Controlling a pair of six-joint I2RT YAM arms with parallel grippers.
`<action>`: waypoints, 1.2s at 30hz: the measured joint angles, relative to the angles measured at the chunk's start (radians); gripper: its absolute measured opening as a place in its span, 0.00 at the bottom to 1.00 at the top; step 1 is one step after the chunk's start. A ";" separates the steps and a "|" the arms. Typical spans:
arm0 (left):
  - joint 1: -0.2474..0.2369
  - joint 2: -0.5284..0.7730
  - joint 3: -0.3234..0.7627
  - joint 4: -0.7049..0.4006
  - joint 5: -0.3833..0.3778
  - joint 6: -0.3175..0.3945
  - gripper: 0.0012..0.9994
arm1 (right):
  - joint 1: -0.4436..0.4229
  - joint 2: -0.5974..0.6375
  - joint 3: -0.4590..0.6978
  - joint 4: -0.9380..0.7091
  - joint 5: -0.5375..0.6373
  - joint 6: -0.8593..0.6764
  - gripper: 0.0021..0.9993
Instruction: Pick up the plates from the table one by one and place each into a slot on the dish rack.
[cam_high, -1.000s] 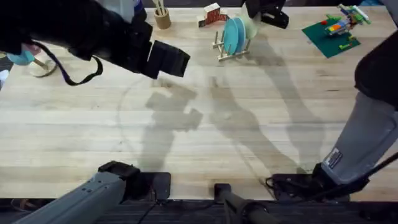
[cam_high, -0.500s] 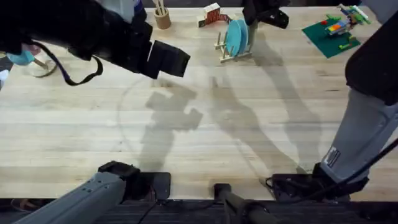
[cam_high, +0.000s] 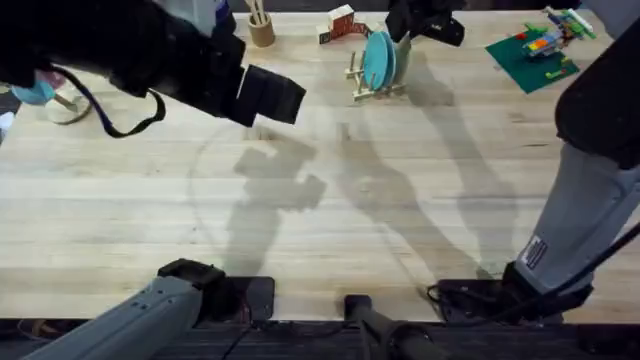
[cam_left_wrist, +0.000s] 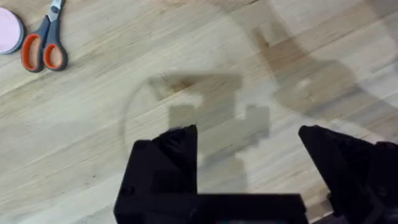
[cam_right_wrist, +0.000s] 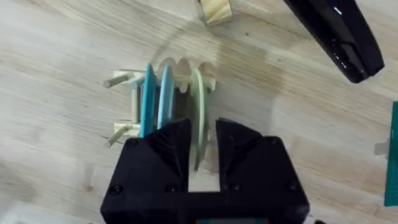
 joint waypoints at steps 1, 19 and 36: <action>0.000 0.000 0.000 0.000 0.000 0.000 1.00 | 0.001 0.000 0.000 -0.002 0.000 0.000 0.25; 0.000 0.000 0.000 0.000 0.000 0.000 1.00 | 0.001 -0.295 0.010 -0.220 0.004 0.000 0.99; 0.000 0.000 0.000 0.000 0.000 0.000 1.00 | 0.001 -0.613 -0.185 -0.270 -0.042 0.000 1.00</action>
